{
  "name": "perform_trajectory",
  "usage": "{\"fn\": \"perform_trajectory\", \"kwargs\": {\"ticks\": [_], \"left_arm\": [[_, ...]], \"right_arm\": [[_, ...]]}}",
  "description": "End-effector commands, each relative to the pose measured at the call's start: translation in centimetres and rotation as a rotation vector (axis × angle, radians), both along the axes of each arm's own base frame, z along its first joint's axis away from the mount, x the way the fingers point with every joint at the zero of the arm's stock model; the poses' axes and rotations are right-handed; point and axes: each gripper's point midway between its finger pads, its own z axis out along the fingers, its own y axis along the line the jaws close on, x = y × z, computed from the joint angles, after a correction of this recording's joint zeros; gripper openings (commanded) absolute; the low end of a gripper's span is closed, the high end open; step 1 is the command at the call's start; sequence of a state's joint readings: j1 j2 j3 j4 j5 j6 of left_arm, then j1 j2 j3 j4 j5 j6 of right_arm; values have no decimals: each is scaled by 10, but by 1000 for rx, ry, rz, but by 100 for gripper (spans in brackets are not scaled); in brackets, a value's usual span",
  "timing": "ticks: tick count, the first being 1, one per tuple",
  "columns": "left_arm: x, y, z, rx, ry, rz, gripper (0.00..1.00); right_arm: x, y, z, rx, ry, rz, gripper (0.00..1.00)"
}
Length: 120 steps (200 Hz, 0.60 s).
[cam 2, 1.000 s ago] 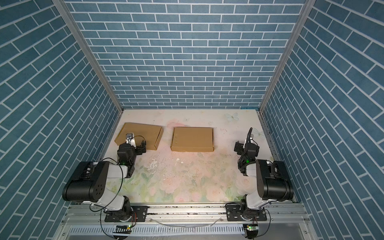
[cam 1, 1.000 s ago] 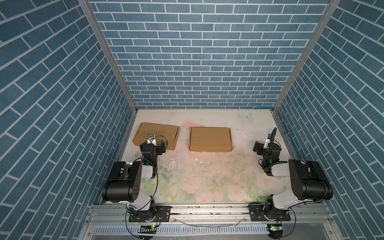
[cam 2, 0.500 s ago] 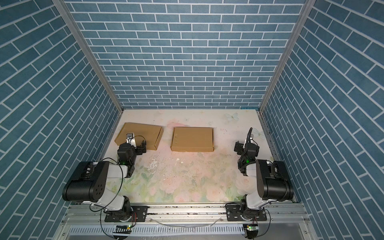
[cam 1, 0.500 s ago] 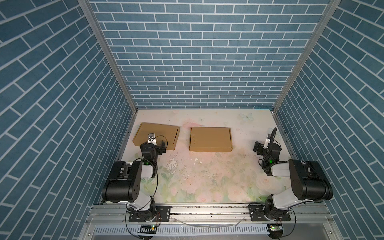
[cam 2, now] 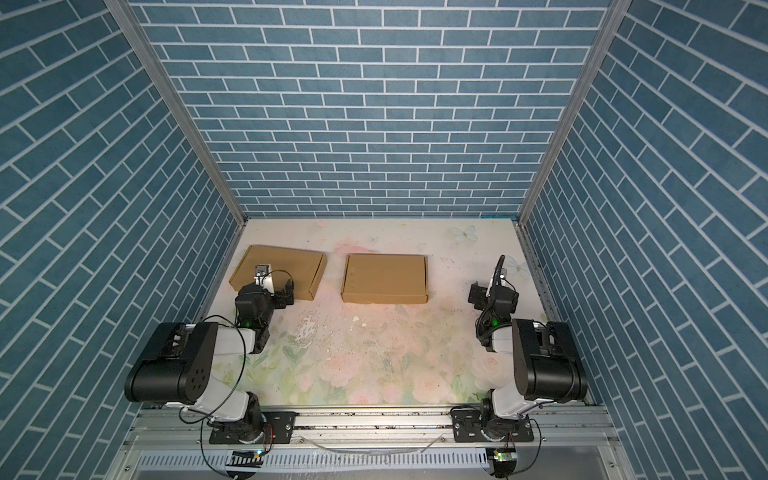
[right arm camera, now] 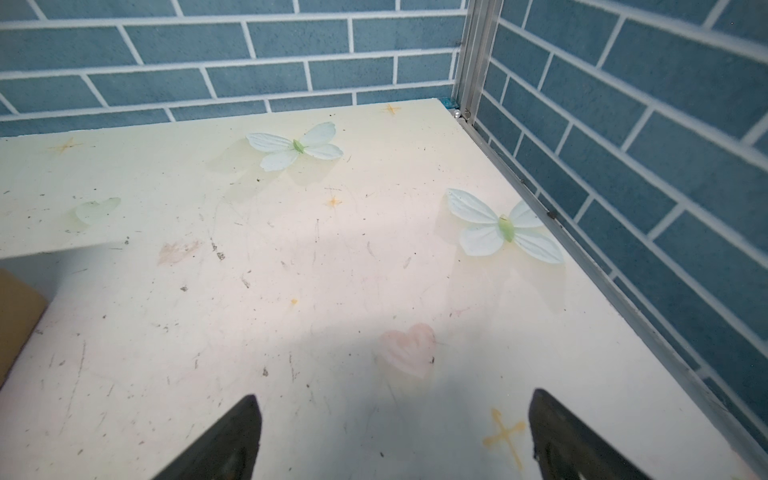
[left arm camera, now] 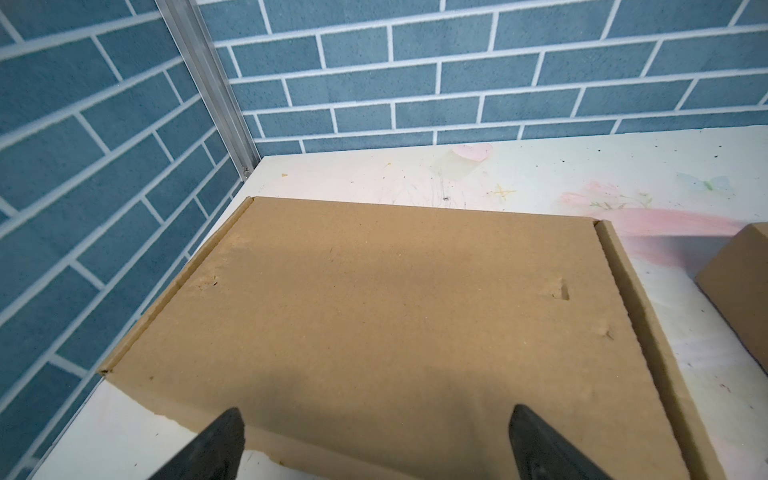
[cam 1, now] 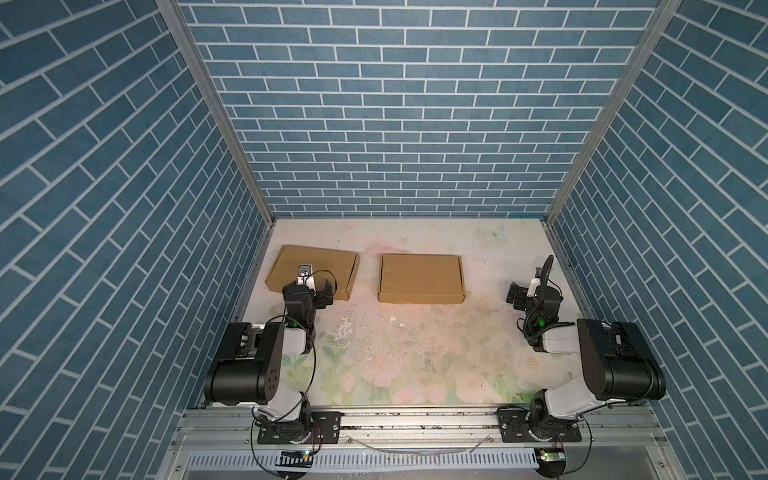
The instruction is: Fold the paper box
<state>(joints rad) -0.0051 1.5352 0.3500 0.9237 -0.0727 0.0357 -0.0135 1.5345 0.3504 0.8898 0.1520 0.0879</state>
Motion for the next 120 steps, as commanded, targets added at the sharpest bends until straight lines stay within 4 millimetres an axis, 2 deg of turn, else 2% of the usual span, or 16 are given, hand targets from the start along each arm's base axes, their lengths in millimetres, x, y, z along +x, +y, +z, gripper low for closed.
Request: {"fn": "perform_trajectory", "kwargs": {"ticks": [1, 92, 120], "left_arm": [[3, -3, 4, 3, -4, -15, 100], [3, -3, 4, 4, -5, -14, 100], [3, -3, 4, 5, -6, -15, 100]], "right_arm": [[9, 0, 10, -25, -19, 16, 99], [9, 1, 10, -20, -19, 18, 99], [-10, 4, 55, -32, -61, 36, 99]]}}
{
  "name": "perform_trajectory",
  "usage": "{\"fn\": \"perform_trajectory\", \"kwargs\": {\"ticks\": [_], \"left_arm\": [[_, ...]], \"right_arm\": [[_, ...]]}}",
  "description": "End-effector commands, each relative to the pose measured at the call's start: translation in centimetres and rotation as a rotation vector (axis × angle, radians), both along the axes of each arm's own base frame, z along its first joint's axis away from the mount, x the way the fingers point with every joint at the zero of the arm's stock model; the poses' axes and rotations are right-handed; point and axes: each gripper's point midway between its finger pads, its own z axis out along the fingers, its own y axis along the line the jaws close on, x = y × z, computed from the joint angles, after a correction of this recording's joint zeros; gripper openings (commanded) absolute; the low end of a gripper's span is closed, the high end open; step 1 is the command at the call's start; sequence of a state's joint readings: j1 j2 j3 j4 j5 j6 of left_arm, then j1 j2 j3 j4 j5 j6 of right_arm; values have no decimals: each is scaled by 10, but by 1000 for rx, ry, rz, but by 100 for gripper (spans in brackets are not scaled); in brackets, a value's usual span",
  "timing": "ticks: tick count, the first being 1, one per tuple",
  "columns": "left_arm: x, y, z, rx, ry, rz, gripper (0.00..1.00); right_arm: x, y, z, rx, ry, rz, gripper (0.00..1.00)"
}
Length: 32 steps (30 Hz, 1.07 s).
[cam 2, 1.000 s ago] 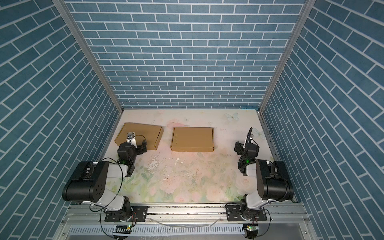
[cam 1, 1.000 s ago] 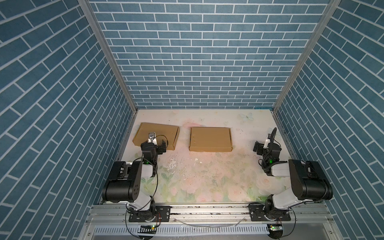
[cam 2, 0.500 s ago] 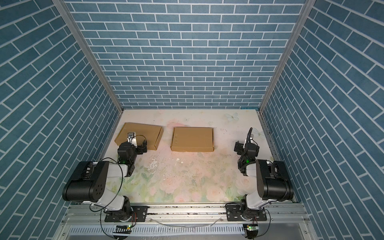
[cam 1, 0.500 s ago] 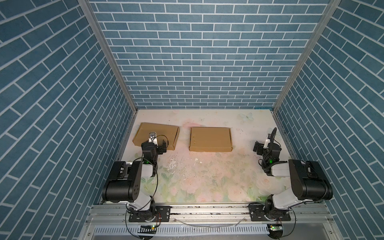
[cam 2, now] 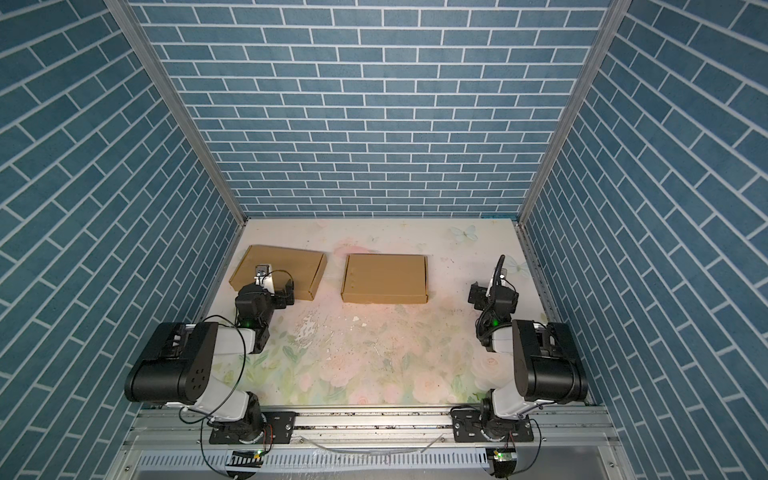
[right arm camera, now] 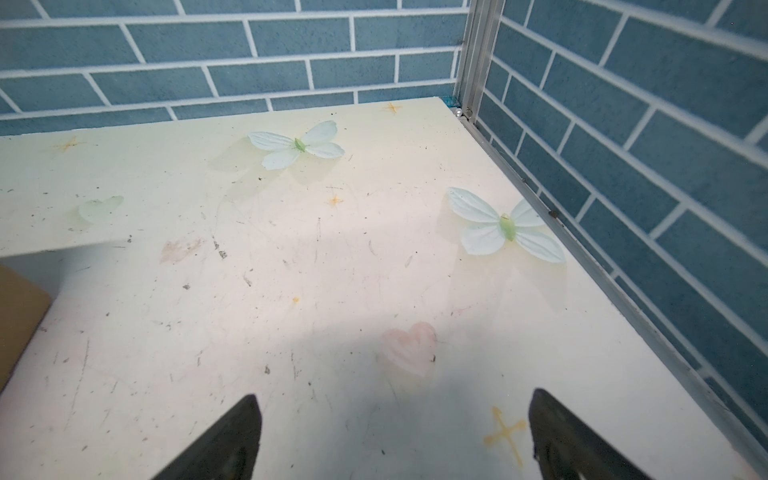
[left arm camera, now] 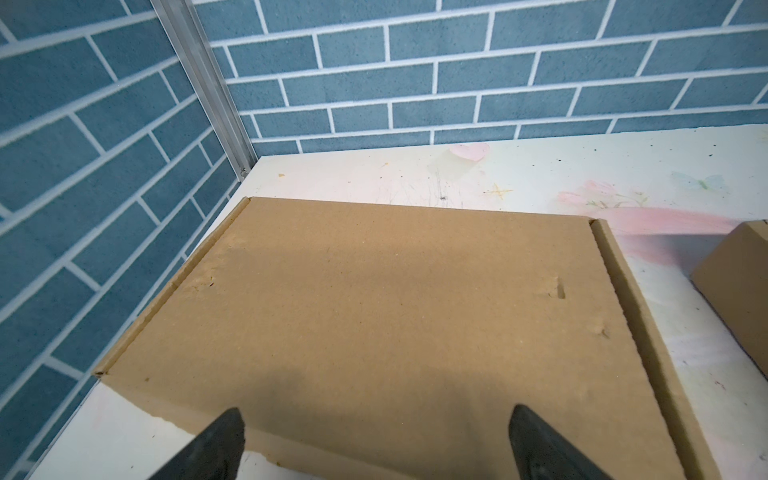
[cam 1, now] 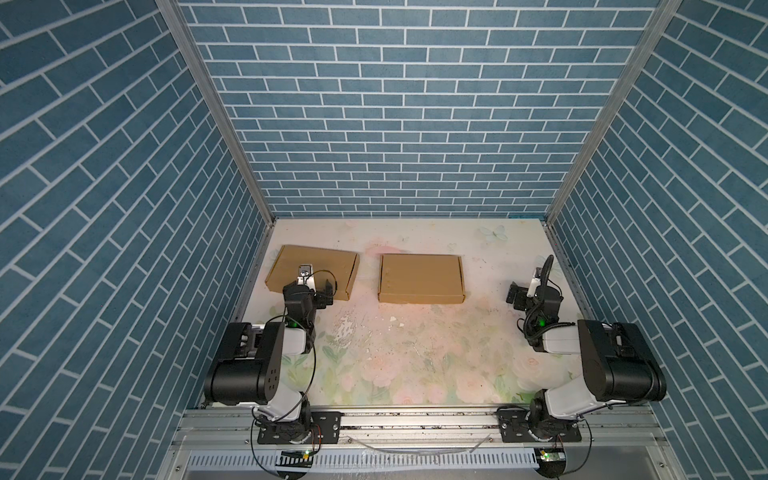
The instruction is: Fold the paper box
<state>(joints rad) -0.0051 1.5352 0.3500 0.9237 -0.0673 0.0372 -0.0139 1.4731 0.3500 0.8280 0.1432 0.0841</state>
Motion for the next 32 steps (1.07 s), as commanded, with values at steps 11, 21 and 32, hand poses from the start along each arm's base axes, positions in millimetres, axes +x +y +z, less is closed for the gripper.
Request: {"fn": "perform_trajectory", "kwargs": {"ticks": [11, 21, 32], "left_arm": [[3, -2, 4, 4, -5, -11, 99], [3, -2, 4, 4, -5, -9, 100], [6, -12, 3, 38, 9, -45, 100]], "right_arm": [[0, -5, 44, -21, -53, -16, 99], [-1, -9, 30, -2, -56, -19, 99], [2, -8, 27, 19, -51, 2, 99]]}}
